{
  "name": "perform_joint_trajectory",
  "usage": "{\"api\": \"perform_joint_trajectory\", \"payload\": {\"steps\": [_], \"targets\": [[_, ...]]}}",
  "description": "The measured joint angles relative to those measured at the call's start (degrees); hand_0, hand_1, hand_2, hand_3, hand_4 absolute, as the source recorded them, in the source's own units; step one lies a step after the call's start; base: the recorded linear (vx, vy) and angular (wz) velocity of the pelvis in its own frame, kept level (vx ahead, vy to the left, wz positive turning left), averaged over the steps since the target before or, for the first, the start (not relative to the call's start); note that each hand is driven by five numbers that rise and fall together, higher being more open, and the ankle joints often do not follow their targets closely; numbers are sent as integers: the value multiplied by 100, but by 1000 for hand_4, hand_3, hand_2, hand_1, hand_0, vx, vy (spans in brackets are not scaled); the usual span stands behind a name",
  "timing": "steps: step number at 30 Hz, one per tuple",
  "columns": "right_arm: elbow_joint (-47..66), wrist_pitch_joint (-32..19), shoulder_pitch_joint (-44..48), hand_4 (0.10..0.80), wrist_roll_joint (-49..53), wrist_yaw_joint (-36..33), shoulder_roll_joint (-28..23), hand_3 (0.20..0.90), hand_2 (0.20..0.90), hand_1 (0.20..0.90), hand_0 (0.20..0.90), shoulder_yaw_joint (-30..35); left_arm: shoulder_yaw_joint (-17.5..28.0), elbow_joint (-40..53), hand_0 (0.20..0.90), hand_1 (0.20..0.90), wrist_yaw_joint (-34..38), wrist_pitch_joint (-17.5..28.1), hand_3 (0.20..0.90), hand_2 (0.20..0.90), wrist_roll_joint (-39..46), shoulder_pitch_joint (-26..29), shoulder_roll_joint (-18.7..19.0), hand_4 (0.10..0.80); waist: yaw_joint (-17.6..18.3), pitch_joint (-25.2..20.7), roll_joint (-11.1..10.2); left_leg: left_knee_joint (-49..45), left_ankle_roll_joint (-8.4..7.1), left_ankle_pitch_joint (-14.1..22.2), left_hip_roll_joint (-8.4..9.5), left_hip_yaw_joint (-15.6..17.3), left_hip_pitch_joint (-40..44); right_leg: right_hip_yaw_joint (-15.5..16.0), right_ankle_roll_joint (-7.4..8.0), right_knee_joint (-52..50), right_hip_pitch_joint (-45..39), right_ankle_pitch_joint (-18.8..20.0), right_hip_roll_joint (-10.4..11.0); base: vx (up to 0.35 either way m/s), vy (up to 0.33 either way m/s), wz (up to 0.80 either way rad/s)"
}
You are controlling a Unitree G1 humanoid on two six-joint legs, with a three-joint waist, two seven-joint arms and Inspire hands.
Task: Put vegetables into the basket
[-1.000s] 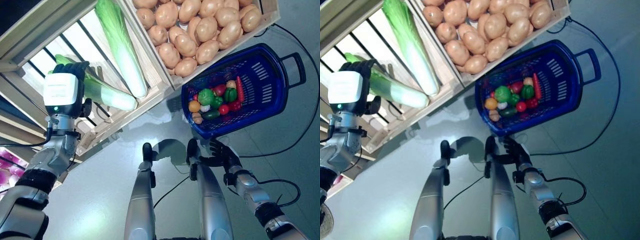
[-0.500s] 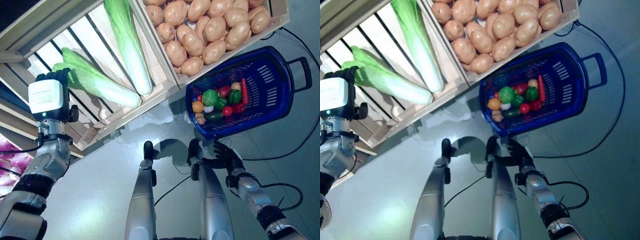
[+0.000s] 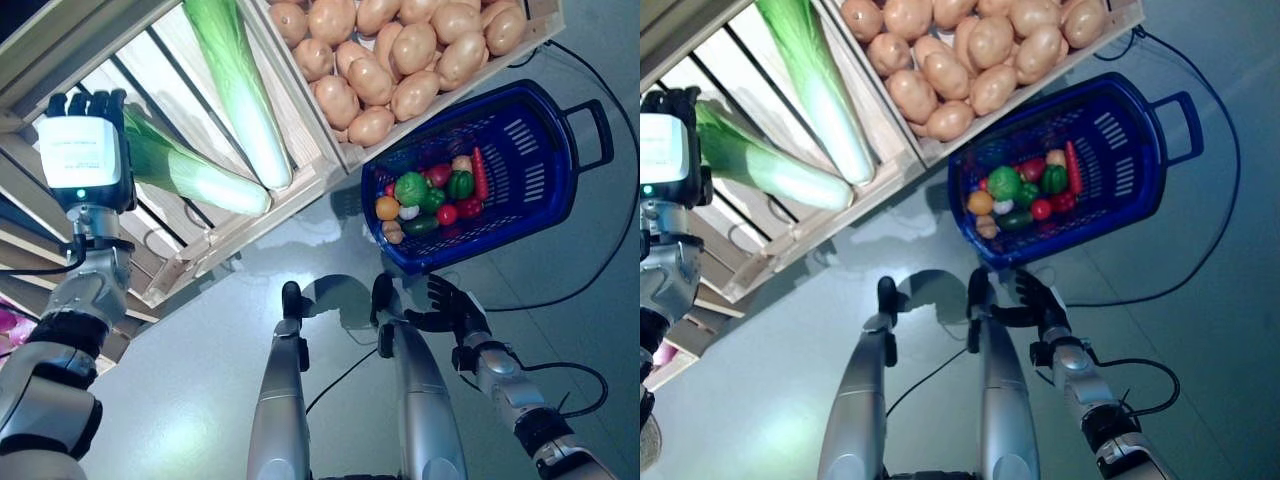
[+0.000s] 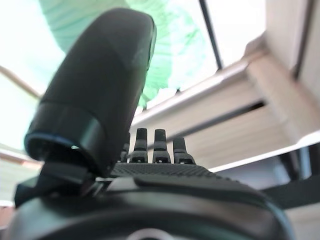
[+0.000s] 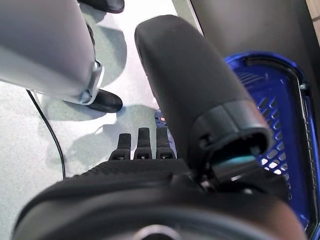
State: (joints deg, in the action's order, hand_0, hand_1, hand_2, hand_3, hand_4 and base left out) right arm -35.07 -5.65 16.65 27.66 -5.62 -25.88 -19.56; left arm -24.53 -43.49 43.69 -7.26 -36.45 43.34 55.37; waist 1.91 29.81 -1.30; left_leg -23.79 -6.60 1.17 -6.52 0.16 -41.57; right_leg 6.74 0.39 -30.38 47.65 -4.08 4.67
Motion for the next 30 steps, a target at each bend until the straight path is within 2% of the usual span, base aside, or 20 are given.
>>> {"api": "perform_joint_trajectory", "payload": {"steps": [6,13,20,30], "targets": [[2,-56,44,800,-1,0,-17,900,900,900,900,-23,-162,-268,900,900,144,65,900,900,-85,167,0,800,20,-1,-21,-84,-4,48,-26,0,-29,-10,-25,-13,3,15,-29,-9,10,-2],[86,-104,150,800,-4,-7,-30,900,900,900,900,-108,-349,-479,900,900,117,150,900,900,-96,434,3,800,26,-1,-145,-266,16,94,-31,-10,-267,-17,-6,-107,216,-3,-28,0,0,0],[114,-104,159,800,-2,-38,-42,900,900,900,900,-113,-425,-730,900,900,-204,231,900,900,-78,448,5,800,22,0,-162,-257,16,93,-32,-17,-295,-11,-5,-112,244,-2,-26,0,0,0],[163,-104,199,800,-2,-69,-74,900,900,900,900,-111,-448,-717,900,900,-724,412,900,900,369,566,178,800,21,0,-163,-249,21,97,-30,-12,-357,-9,-4,-90,299,-3,-21,0,0,0]]}}
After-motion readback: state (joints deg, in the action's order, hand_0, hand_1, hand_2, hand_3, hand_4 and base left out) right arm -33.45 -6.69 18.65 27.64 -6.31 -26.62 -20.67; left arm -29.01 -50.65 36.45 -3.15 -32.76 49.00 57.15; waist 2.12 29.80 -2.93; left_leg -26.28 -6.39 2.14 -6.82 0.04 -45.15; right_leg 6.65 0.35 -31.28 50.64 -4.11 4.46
